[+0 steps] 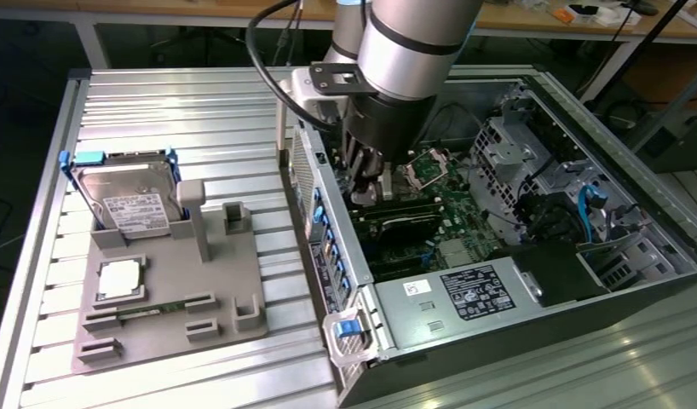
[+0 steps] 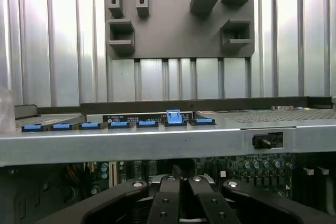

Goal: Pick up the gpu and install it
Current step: 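Press down on the gpu until it lock into place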

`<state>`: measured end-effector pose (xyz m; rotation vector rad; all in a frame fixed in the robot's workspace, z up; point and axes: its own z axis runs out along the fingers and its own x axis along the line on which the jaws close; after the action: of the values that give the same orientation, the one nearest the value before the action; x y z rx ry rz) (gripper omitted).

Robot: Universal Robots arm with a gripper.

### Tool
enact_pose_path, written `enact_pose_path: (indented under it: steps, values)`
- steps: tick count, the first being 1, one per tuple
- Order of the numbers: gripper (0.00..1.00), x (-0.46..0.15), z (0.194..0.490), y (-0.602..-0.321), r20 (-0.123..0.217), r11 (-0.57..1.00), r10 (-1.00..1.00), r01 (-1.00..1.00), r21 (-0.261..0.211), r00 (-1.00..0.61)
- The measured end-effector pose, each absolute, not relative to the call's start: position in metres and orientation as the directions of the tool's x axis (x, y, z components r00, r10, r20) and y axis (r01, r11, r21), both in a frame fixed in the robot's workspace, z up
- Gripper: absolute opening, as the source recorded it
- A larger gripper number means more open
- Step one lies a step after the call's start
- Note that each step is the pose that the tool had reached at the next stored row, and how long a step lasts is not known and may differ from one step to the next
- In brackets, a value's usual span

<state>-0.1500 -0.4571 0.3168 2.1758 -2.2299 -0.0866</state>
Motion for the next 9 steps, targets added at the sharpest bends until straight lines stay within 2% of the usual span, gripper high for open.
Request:
enact_pose_path:
  steps: [9]
  values:
    - [0.11, -0.1539, 0.3120, -0.4570, -0.031, 0.034, -0.999, -0.997, 0.068, -0.036]
